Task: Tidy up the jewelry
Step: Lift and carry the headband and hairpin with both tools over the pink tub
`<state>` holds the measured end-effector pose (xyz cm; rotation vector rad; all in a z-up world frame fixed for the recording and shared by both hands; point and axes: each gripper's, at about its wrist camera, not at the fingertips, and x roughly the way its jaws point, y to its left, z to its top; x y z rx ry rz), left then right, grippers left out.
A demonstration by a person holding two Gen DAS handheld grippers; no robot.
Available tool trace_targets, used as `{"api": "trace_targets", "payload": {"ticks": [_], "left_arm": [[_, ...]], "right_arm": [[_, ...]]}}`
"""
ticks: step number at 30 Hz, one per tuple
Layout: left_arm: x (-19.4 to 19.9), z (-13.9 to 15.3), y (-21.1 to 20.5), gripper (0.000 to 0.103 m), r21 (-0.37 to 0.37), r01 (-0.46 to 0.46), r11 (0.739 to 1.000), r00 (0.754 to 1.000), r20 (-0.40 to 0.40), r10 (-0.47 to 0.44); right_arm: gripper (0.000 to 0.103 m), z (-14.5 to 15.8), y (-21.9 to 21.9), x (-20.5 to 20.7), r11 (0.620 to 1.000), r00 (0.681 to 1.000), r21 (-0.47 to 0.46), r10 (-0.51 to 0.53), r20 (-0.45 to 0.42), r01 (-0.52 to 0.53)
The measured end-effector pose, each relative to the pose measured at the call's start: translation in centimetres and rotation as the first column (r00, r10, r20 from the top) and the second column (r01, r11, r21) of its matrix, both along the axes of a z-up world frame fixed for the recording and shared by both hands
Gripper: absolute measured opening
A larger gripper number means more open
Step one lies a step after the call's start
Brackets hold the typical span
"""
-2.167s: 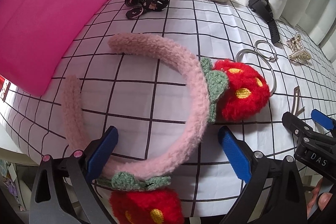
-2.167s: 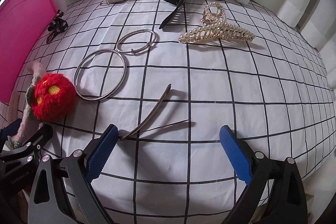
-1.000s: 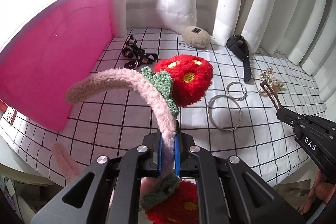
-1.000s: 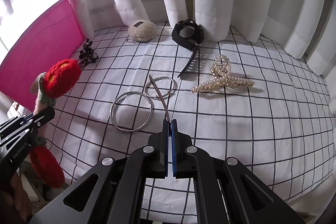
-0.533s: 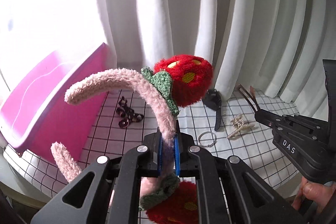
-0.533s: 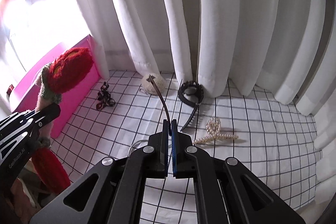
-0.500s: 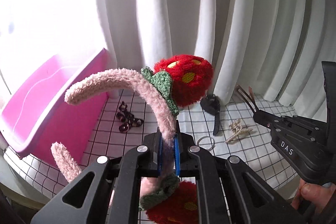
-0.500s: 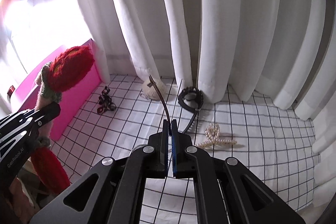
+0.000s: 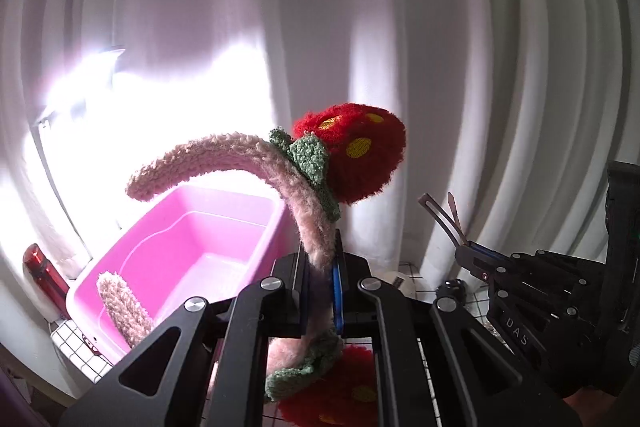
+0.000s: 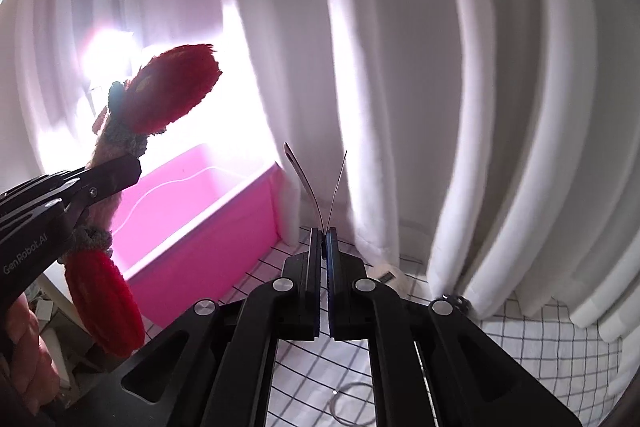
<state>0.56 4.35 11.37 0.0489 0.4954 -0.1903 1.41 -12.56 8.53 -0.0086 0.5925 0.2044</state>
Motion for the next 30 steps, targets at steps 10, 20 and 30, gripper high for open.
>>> {"api": "trace_targets", "payload": {"ticks": [10, 20, 30], "left_arm": [[6.0, -2.2, 9.0, 0.009, 0.04, -0.152, 0.987, 0.984, -0.083, 0.155], [10.9, -6.3, 13.6, 0.009, 0.0, -0.211, 0.978, 0.953, -0.222, 0.205], [13.9, -10.2, 14.6, 0.015, 0.001, -0.246, 0.969, 0.905, -0.357, 0.23]], "right_arm": [[0.003, 0.1, 11.7, 8.1, 0.977, 0.976, -0.017, 0.211, -0.055, -0.212], [0.003, -3.9, 18.9, 15.4, 0.957, 0.938, -0.04, 0.274, -0.21, -0.288], [0.004, -7.5, 21.2, 20.6, 0.963, 0.904, -0.056, 0.228, -0.363, -0.265]]}}
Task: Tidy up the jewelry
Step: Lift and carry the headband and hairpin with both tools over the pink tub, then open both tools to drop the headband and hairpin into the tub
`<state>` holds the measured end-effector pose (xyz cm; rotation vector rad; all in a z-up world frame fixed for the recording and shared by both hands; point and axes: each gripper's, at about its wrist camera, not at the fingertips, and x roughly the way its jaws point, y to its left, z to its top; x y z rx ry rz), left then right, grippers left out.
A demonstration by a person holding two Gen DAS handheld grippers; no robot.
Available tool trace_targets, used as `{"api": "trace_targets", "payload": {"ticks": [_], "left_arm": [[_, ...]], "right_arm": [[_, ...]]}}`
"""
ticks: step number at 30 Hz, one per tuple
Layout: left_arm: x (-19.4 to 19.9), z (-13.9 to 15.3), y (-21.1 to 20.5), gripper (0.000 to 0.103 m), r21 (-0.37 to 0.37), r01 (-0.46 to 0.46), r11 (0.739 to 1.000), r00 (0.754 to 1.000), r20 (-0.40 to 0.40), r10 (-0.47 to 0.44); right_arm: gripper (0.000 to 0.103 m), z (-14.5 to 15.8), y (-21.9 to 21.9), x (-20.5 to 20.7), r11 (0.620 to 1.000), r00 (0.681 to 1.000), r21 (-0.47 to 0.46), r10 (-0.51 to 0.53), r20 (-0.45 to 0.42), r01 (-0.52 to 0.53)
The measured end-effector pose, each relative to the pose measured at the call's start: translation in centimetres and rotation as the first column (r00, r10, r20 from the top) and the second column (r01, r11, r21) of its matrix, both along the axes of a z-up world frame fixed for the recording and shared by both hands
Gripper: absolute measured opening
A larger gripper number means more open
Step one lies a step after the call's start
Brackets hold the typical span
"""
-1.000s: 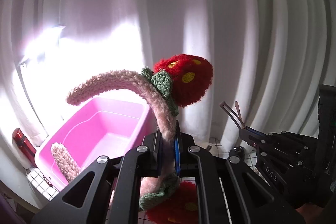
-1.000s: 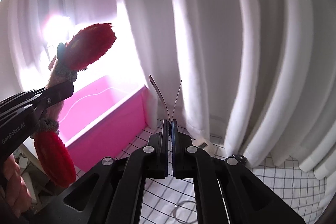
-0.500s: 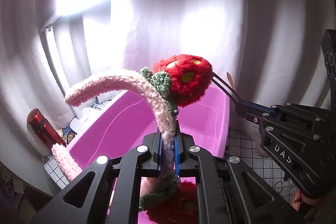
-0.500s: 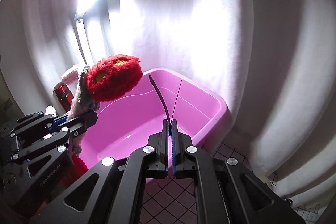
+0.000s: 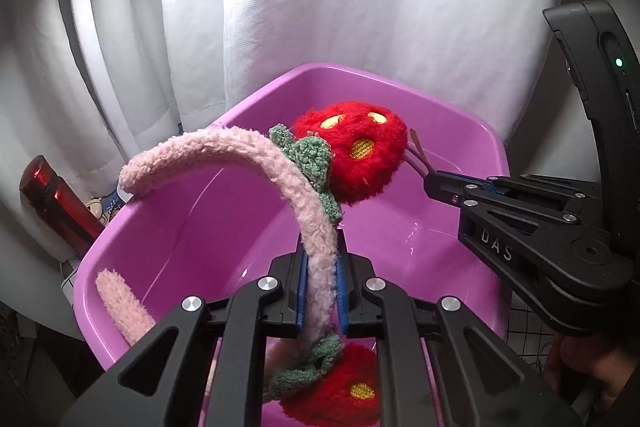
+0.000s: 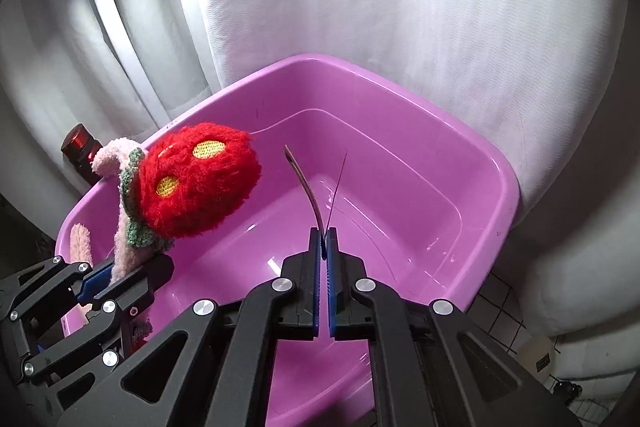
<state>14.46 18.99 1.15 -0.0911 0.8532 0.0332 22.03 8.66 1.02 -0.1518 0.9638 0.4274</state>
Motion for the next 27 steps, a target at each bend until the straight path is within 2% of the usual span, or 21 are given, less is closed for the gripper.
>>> {"api": "trace_targets", "payload": {"ticks": [1, 2, 3, 4, 7, 13, 17, 27], "left_arm": [[0.0, 0.1, 0.1, 0.027, -0.001, -0.011, 1.0, 1.0, -0.003, 0.011], [0.1, 0.0, 0.6, 0.049, 0.008, -0.027, 1.0, 1.0, -0.002, 0.027], [0.0, 0.0, 1.0, 0.062, 0.022, -0.047, 0.999, 0.999, 0.007, 0.046], [-0.3, 0.3, 1.2, 0.083, 0.033, -0.07, 0.997, 0.997, 0.028, 0.069], [-0.9, 1.2, 1.2, 0.085, 0.072, -0.089, 0.993, 0.994, 0.071, 0.083], [-1.3, 1.6, 1.8, 0.085, 0.074, -0.116, 0.991, 0.991, 0.071, 0.111], [-1.7, 0.8, 2.3, 0.087, 0.072, -0.133, 0.989, 0.99, 0.06, 0.129], [-3.8, 1.3, 1.7, 0.091, 0.092, -0.154, 0.984, 0.987, 0.067, 0.148]], "right_arm": [[0.018, -0.1, 0.0, 0.2, 1.0, 1.0, -0.005, -0.007, -0.004, 0.007], [0.031, -0.2, 0.1, 0.4, 1.0, 1.0, -0.013, -0.016, -0.006, 0.016], [0.058, -0.2, 0.1, 0.6, 1.0, 1.0, -0.013, -0.022, -0.003, 0.022], [0.064, -0.2, -0.1, 0.7, 0.999, 1.0, -0.012, -0.03, 0.006, 0.03], [0.064, 0.1, -0.6, 1.0, 0.998, 0.998, -0.014, -0.053, 0.02, 0.053], [0.064, 0.3, -0.9, 0.8, 0.998, 0.997, -0.012, -0.067, 0.029, 0.067], [0.064, 0.7, -1.1, 0.2, 0.997, 0.997, -0.005, -0.074, 0.024, 0.074], [0.064, 1.1, -1.1, -1.2, 0.997, 0.995, -0.004, -0.082, 0.054, 0.083]]}}
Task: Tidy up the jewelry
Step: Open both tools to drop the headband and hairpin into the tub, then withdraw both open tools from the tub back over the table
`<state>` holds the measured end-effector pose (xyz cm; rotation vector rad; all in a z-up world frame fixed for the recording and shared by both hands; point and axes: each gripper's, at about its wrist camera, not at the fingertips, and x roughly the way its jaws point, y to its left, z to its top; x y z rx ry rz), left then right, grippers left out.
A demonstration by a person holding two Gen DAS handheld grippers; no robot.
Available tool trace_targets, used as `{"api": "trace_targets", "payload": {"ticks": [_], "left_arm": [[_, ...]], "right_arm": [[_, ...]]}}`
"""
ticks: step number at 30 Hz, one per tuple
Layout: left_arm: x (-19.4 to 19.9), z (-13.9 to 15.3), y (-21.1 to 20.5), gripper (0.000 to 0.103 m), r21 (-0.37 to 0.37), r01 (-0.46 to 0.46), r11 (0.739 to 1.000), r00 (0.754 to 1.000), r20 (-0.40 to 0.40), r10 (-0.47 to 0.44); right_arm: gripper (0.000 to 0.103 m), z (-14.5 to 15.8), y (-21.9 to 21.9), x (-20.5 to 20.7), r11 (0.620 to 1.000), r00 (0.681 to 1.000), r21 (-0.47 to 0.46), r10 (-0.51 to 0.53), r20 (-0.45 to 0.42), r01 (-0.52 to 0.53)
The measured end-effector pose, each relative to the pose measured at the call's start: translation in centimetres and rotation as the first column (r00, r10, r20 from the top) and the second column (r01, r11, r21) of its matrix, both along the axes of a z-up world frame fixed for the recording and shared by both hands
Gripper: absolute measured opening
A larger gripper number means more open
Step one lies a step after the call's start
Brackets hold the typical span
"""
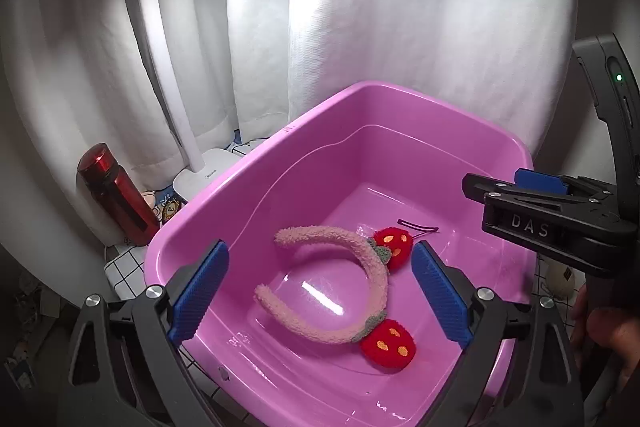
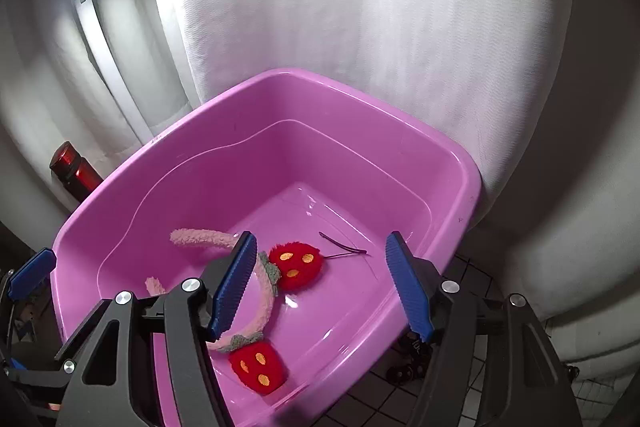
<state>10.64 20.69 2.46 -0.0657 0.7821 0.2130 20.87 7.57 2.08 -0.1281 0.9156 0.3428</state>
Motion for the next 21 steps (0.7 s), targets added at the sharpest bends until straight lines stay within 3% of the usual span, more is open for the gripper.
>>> {"api": "trace_targets", "payload": {"ticks": [12, 21], "left_arm": [[-2.2, 0.9, -1.0, 0.091, -0.002, 0.001, 1.0, 1.0, 0.01, -0.001], [-4.9, 2.2, -4.3, 0.091, -0.023, 0.069, 0.997, 0.997, 0.047, -0.068]], "right_arm": [[0.064, 1.3, -2.0, -3.5, 0.999, 0.999, 0.023, -0.028, 0.035, 0.027], [0.064, 1.7, -7.6, -8.6, 0.993, 0.994, 0.07, -0.098, 0.055, 0.094]]}}
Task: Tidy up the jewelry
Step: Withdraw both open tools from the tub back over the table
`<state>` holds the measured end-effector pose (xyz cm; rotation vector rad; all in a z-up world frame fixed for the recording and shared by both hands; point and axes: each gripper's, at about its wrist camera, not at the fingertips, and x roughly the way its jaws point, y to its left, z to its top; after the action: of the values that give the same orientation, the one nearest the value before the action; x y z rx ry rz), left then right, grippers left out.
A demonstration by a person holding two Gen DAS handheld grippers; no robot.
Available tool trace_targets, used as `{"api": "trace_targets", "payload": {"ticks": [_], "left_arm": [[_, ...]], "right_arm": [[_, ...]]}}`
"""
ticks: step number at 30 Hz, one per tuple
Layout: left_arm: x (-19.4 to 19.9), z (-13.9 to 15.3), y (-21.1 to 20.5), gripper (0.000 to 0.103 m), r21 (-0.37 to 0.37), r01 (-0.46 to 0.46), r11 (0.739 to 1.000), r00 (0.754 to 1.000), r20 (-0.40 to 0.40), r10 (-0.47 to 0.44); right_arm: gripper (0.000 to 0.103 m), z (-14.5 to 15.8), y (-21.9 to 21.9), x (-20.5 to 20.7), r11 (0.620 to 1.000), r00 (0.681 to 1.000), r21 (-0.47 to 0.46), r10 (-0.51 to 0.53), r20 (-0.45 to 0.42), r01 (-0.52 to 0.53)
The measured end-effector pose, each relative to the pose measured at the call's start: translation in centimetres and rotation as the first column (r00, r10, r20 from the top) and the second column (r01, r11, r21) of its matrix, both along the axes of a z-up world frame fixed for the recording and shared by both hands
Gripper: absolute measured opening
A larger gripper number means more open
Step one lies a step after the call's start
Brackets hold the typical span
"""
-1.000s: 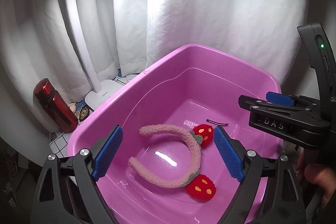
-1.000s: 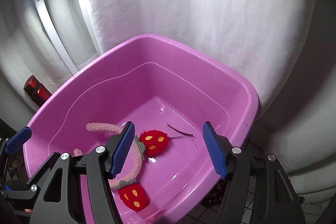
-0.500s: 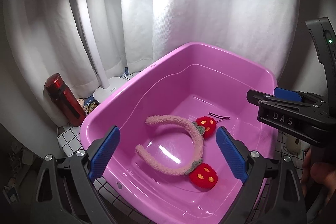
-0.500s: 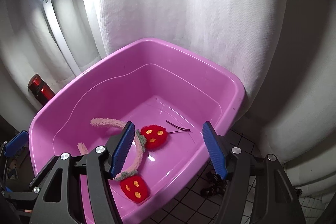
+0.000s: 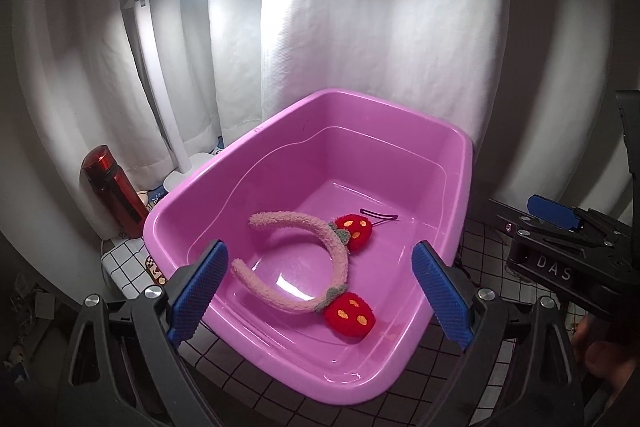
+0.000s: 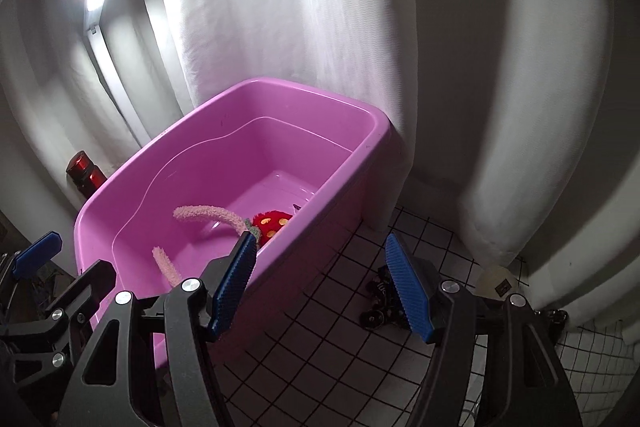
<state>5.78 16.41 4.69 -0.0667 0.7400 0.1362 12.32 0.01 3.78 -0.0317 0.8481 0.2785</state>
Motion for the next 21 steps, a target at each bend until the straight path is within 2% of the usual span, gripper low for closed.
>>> {"api": "trace_targets", "payload": {"ticks": [5, 10, 16, 21], "left_arm": [[-1.1, 0.2, -3.0, 0.092, -0.039, 0.061, 0.997, 0.998, 0.005, -0.061], [-2.2, 0.0, -6.9, 0.092, -0.042, 0.135, 0.99, 0.991, 0.0, -0.135], [-2.9, -1.7, -11.6, 0.094, -0.051, 0.213, 0.976, 0.976, -0.035, -0.215], [-3.7, -4.3, -15.3, 0.094, -0.065, 0.263, 0.963, 0.96, -0.08, -0.268]], "right_arm": [[0.065, -0.3, -5.3, -3.4, 0.997, 0.997, 0.012, -0.081, -0.005, 0.081], [0.066, -1.0, -11.4, -7.1, 0.982, 0.982, 0.005, -0.191, -0.016, 0.191], [0.066, -2.0, -19.1, -11.4, 0.942, 0.941, -0.003, -0.336, -0.043, 0.336], [0.066, -3.6, -25.2, -14.5, 0.897, 0.894, -0.029, -0.442, -0.073, 0.441]]}}
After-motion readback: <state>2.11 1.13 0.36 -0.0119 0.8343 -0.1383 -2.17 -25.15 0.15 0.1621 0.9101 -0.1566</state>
